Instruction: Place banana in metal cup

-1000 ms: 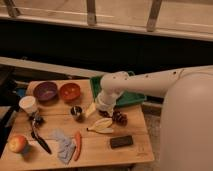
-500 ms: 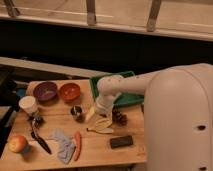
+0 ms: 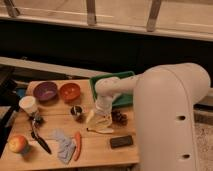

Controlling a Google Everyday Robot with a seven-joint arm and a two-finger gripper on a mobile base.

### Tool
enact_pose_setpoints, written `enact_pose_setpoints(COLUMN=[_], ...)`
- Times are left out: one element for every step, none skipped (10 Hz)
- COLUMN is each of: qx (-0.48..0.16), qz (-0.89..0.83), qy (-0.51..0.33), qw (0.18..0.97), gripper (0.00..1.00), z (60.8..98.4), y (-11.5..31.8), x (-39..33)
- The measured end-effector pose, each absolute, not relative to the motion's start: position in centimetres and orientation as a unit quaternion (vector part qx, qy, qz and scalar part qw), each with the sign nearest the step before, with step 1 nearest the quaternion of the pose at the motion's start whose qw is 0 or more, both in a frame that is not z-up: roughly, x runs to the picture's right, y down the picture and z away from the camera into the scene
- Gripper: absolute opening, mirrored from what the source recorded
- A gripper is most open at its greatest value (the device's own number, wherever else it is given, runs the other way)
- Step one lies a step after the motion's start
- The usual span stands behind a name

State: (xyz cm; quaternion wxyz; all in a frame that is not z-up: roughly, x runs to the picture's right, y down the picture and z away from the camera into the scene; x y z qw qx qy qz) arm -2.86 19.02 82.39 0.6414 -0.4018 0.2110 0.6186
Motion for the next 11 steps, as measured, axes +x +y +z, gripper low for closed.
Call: enact_pose_setpoints(qx=[-0.404, -0.406, -0.410, -0.410, -0.410, -0.411, -0.412, -0.413, -0.413, -0.415, -0.415], qz=[0.619, 0.618, 0.620, 0.622, 0.624, 0.624, 0.624, 0.624, 0.624, 0.625, 0.627], qy=[0.221, 0.227, 0.231, 0.232, 0.231, 0.229, 0.224, 0.220, 0.218, 0.214, 0.208], qw=[0.637, 0.633, 0.628, 0.625, 0.624, 0.624, 0.625, 0.626, 0.626, 0.625, 0.626], gripper=[0.80, 0.77, 0.66, 0.58, 0.49, 0.38, 0.27, 0.18, 0.08, 0.01, 0.00], z=[82.9, 83.4, 83.9, 83.9, 83.8, 83.6, 83.5, 83.4, 83.3, 83.2, 83.0], y=[19.6, 20.1, 20.4, 20.4, 20.2, 20.1, 19.9, 19.7, 19.6, 19.4, 19.1], x=[-3.0, -3.1, -3.2, -3.2, -3.0, -2.9, -3.3, -3.5, -3.4, -3.4, -3.4])
